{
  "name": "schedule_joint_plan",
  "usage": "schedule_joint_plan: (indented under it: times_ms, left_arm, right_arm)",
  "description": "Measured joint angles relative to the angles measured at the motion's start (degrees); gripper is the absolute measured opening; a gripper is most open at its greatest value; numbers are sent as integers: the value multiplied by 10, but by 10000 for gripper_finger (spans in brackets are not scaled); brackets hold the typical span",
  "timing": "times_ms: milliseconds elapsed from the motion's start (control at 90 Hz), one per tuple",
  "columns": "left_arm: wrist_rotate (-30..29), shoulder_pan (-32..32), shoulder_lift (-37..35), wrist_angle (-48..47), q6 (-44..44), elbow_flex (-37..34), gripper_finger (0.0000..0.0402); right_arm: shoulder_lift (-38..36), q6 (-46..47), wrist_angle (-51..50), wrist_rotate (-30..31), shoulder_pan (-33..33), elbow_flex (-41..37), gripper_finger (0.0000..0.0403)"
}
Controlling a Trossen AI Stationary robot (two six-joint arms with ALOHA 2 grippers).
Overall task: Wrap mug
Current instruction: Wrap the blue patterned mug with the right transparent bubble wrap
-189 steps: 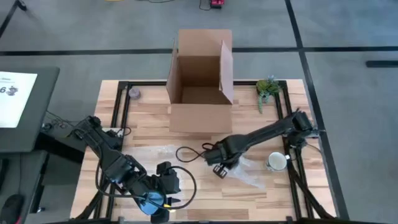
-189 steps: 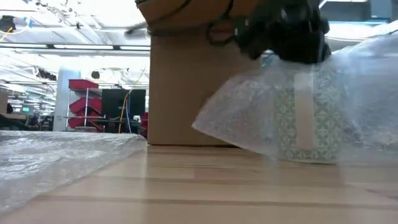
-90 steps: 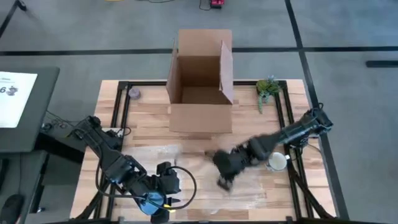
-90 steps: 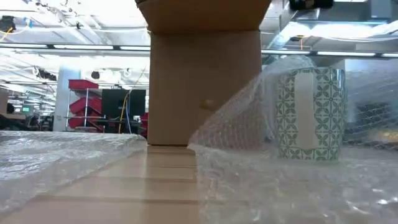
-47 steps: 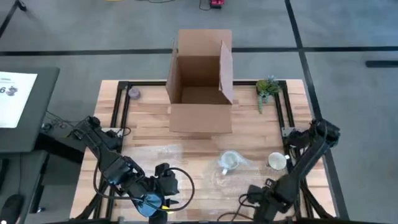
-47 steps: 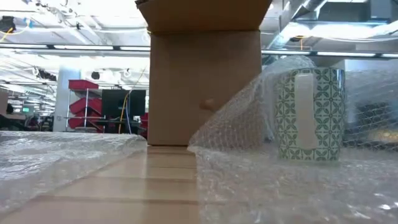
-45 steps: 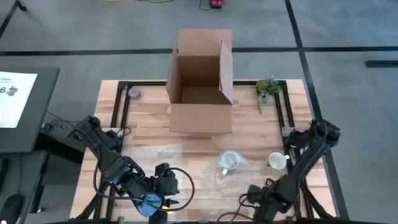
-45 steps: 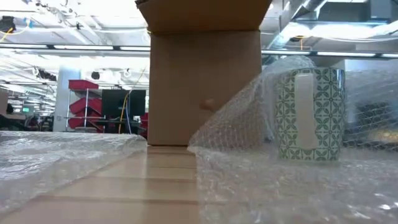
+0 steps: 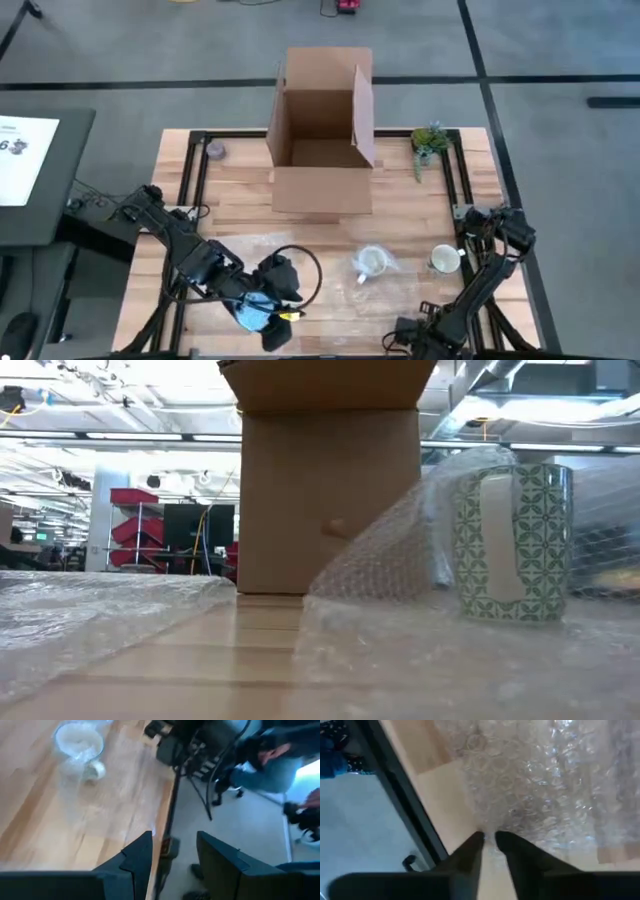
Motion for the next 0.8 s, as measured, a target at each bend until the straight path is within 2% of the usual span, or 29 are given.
schedule_joint_plan:
  times_ms: [67,256,356,544,689,800]
  left_arm:
    - [-15,1,0,16,-6,0,133]
    - [-63,3,0,24,-9,0,134]
    - [-81,7,0,18,-15,-8,134]
    - [-86,22,0,22,-9,-55,134]
    - [-85,33,1,18,-10,-97,134]
    - [-66,34,1,20,-5,-110,133]
  right_arm:
    - [-13,-28,-1,8,-6,-2,8]
    - [-67,-48,-17,87,-23,-6,1]
    - [-113,-48,-30,106,-28,-4,0]
    - [-183,-54,-33,174,-74,-4,0]
    - [-220,-67,-34,203,-112,-4,0]
    - [-242,-70,-35,235,-149,-3,0]
